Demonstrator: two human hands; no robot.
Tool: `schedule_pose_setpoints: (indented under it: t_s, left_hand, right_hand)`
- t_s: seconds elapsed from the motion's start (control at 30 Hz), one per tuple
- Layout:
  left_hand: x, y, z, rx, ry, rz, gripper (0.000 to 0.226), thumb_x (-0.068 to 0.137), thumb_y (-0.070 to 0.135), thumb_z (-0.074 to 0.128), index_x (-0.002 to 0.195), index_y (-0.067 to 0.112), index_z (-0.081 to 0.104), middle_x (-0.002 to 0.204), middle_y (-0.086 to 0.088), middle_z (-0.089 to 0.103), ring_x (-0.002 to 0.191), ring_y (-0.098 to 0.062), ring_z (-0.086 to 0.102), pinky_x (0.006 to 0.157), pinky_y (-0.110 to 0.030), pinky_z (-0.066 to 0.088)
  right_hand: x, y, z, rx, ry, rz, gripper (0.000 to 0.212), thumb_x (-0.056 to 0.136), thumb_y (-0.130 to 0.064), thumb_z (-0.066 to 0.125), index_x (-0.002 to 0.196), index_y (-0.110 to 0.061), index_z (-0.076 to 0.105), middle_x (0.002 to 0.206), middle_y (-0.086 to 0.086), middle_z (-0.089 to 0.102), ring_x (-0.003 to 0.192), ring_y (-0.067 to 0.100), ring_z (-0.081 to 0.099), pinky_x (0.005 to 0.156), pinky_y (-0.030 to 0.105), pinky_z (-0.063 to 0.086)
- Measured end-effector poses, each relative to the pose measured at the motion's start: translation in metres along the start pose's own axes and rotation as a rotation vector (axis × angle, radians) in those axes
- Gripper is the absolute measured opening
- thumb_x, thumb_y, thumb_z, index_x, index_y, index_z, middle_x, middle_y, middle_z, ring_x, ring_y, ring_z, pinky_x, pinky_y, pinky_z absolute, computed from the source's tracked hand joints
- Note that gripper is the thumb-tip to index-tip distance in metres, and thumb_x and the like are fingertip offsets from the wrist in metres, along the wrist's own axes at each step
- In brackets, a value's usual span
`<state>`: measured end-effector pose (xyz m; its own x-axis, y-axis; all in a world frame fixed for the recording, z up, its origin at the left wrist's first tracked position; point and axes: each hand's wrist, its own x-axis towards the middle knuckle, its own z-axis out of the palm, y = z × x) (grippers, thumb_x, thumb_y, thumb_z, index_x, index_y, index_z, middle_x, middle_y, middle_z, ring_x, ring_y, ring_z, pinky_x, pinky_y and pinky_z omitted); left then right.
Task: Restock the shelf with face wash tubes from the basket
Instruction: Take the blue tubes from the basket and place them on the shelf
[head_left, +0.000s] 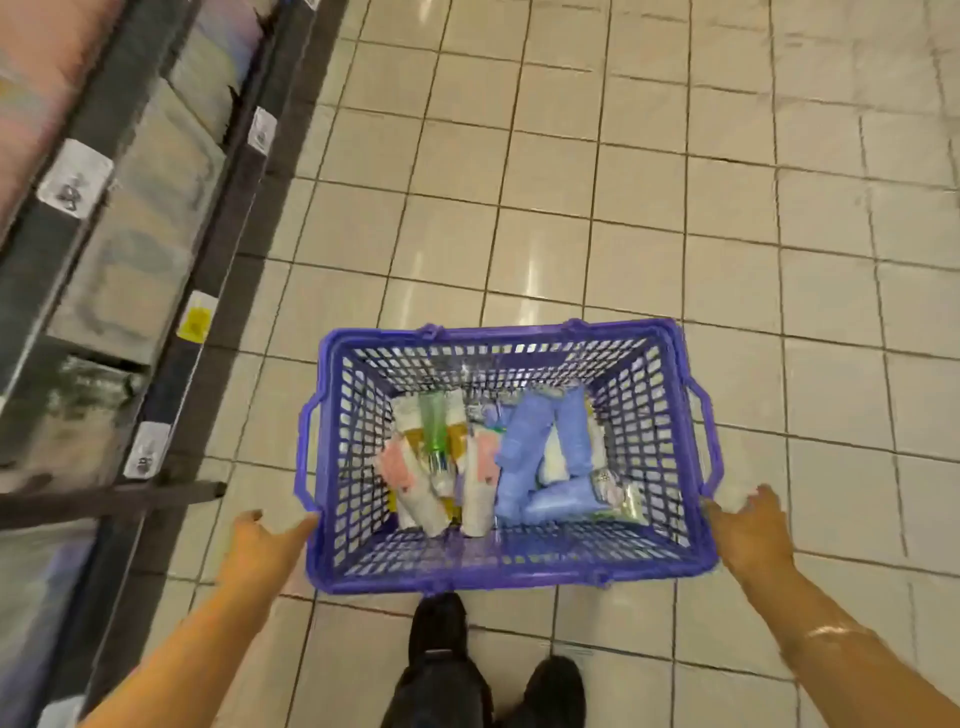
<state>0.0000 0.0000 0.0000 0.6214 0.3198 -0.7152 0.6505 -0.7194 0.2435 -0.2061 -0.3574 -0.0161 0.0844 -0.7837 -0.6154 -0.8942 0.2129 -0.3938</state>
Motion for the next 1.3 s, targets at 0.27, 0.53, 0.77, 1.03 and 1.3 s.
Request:
schedule_pose_setpoints:
  t_s: [0.27, 0.53, 0.77, 1.03, 1.3]
  left_hand:
    - [0.048, 0.008, 0.018, -0.288, -0.245, -0.020, 0.058, 0.083, 0.021, 0.065, 0.133, 0.011, 0.036, 0.117, -0.019, 0.059, 0.099, -0.031, 0.061, 0.082, -0.044, 0.050]
    - [0.066, 0.023, 0.039, -0.356, -0.149, -0.100, 0.024, 0.079, 0.014, 0.070, 0.092, 0.009, 0.050, 0.094, -0.017, 0.065, 0.073, -0.029, 0.062, 0.074, -0.046, 0.051]
    - [0.063, 0.016, 0.040, -0.500, -0.188, -0.190, 0.029, 0.084, 0.013, 0.064, 0.108, 0.009, 0.049, 0.094, -0.016, 0.064, 0.083, -0.033, 0.063, 0.081, -0.051, 0.050]
    - [0.015, 0.029, -0.001, -0.437, -0.173, -0.145, 0.030, 0.084, 0.012, 0.063, 0.110, 0.006, 0.051, 0.107, -0.021, 0.063, 0.098, -0.040, 0.062, 0.090, -0.059, 0.047]
    - [-0.091, 0.056, -0.115, -0.427, -0.142, -0.064, 0.036, 0.079, 0.010, 0.068, 0.112, 0.002, 0.055, 0.101, -0.024, 0.066, 0.080, -0.040, 0.064, 0.084, -0.059, 0.050]
  right_hand:
    - [0.036, -0.006, 0.027, 0.190, -0.047, 0.080, 0.057, 0.083, -0.023, 0.066, 0.128, -0.001, 0.041, 0.117, 0.024, 0.060, 0.096, 0.042, 0.062, 0.086, 0.050, 0.050]
    - [0.056, -0.014, 0.037, 0.199, -0.038, 0.040, 0.051, 0.079, -0.022, 0.070, 0.119, 0.000, 0.047, 0.112, 0.027, 0.062, 0.093, 0.043, 0.062, 0.087, 0.053, 0.050]
    - [0.055, -0.004, 0.026, 0.327, -0.091, 0.111, 0.045, 0.078, -0.023, 0.070, 0.110, 0.005, 0.055, 0.098, 0.023, 0.065, 0.085, 0.039, 0.063, 0.078, 0.046, 0.051]
    - [0.021, 0.000, -0.008, 0.355, -0.022, 0.089, 0.035, 0.075, -0.022, 0.073, 0.100, -0.006, 0.056, 0.079, 0.011, 0.065, 0.064, 0.027, 0.063, 0.072, 0.040, 0.051]
    - [-0.076, -0.066, -0.124, 0.248, -0.081, -0.070, 0.025, 0.079, -0.020, 0.070, 0.095, -0.004, 0.058, 0.087, 0.019, 0.067, 0.071, 0.035, 0.065, 0.065, 0.037, 0.053]
